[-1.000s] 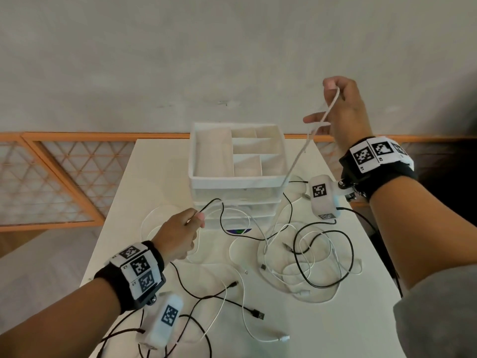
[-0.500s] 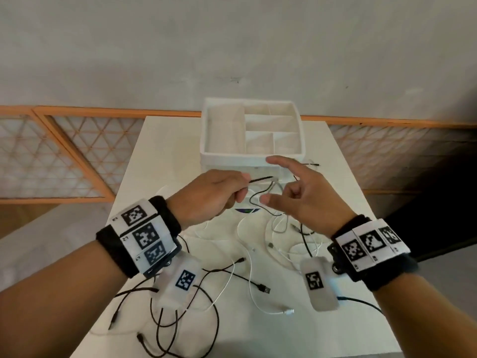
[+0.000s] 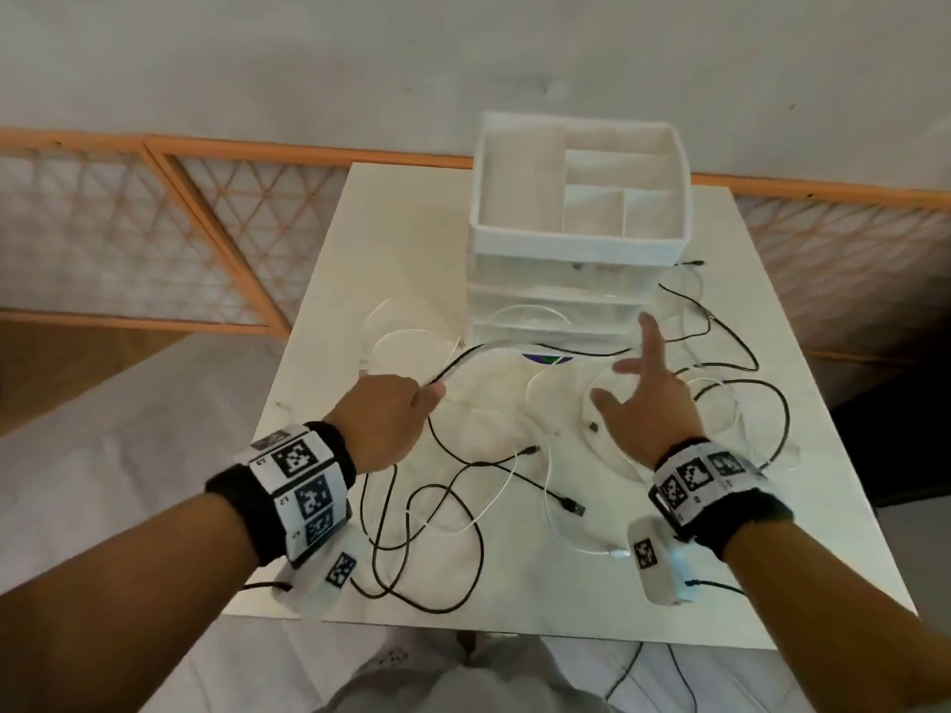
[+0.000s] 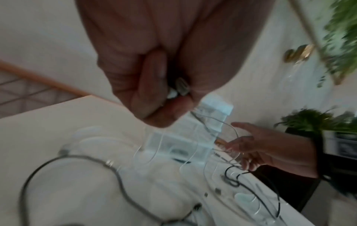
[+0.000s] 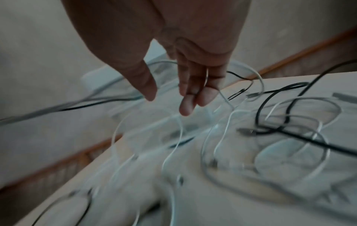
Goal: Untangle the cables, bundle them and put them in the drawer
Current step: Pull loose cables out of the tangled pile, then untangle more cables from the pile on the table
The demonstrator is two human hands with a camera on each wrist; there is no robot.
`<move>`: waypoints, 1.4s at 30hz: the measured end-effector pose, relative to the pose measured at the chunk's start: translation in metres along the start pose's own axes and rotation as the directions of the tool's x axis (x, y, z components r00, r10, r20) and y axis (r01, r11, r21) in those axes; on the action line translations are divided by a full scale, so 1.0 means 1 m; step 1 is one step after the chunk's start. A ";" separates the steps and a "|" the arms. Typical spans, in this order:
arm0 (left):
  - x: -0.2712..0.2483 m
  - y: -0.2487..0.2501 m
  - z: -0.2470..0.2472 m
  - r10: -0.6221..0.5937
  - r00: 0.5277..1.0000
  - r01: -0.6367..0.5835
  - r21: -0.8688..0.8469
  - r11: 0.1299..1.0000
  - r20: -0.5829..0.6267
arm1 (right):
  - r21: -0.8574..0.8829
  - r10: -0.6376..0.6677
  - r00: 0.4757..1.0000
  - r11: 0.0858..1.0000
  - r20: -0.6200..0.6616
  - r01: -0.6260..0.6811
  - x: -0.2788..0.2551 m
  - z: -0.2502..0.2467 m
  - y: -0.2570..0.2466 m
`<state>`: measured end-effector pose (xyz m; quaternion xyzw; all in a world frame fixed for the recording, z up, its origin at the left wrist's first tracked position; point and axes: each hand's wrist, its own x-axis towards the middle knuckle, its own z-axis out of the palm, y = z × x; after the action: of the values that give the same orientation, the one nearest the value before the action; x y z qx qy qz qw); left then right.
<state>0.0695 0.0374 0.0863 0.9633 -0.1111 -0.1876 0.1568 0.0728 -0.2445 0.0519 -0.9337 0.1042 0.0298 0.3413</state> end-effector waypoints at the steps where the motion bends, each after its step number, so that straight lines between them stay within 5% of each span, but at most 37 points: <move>1: 0.001 -0.007 0.007 -0.051 0.999 0.051 0.000 0.999 -0.018 | -0.011 -0.037 0.999 0.999 0.019 0.037 -0.015 0.015 -0.004; 3: -0.001 -0.018 0.020 -0.134 0.990 0.135 -0.013 0.991 0.032 | 0.001 -0.182 0.982 0.983 0.051 0.182 -0.041 0.048 -0.006; 5: -0.005 -0.025 0.036 -0.183 0.970 0.189 -0.025 0.982 0.160 | -0.048 -0.281 0.928 0.952 0.244 0.301 -0.061 0.077 -0.007; 8: -0.009 -0.031 0.064 -0.238 0.930 0.248 0.001 0.969 0.280 | -0.201 -0.141 0.787 0.926 0.600 0.319 -0.077 0.103 -0.008; 10: -0.007 -0.035 0.085 -0.277 0.921 0.272 0.056 0.961 0.274 | -0.244 -0.058 0.764 0.930 0.642 0.275 -0.083 0.111 -0.008; 13: -0.005 -0.030 0.103 -0.249 0.941 0.247 0.037 0.968 0.228 | -0.278 -0.046 0.813 0.927 0.581 0.252 -0.085 0.116 -0.009; 15: -0.006 -0.020 0.098 -0.154 0.975 0.175 -0.128 0.976 0.159 | -0.253 -0.063 0.871 0.945 0.487 0.209 -0.082 0.111 -0.012; 18: -0.001 0.004 0.059 0.063 0.998 -0.048 -0.358 0.932 0.029 | 0.011 -0.123 0.960 0.992 0.251 0.124 -0.069 0.083 -0.028; 23: 0.011 0.029 -0.009 0.194 0.965 -0.253 -0.433 0.865 -0.176 | 0.185 -0.206 0.970 0.966 0.127 0.181 -0.039 0.024 -0.058; 26: 0.019 0.024 -0.014 0.150 0.963 -0.232 -0.404 0.885 -0.223 | 0.279 -0.153 0.983 0.944 -0.101 0.175 -0.027 -0.012 -0.067; 30: 0.025 -0.003 0.008 -0.033 0.969 -0.045 -0.304 0.952 -0.246 | 0.464 0.025 0.923 0.870 -0.384 0.170 -0.011 -0.057 -0.055; 32: 0.023 -0.011 0.015 -0.091 0.965 0.008 -0.318 0.948 -0.247 | 0.555 0.121 0.898 0.818 -0.423 0.151 -0.007 -0.073 -0.047; 35: 0.024 -0.018 0.016 -0.169 0.960 0.063 -0.418 0.906 -0.221 | 0.596 0.082 0.910 0.779 -0.407 0.197 -0.009 -0.084 -0.046; 37: 0.028 -0.015 0.006 -0.240 0.956 0.114 -0.546 0.830 -0.166 | 0.601 0.030 0.929 0.770 -0.368 0.213 -0.011 -0.087 -0.047; 39: 0.031 -0.004 -0.012 -0.300 0.947 0.119 -0.743 0.658 -0.113 | 0.544 -0.019 0.940 0.812 -0.340 0.213 -0.012 -0.090 -0.050; 42: 0.025 0.025 -0.052 -0.244 0.954 -0.038 -0.879 0.475 -0.173 | 0.384 -0.198 0.935 0.871 -0.295 0.305 -0.015 -0.086 -0.054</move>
<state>0.1087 0.0208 0.1322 0.7693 0.0815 -0.0914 0.6270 0.0685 -0.2573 0.1541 -0.8389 0.0263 -0.1544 0.5213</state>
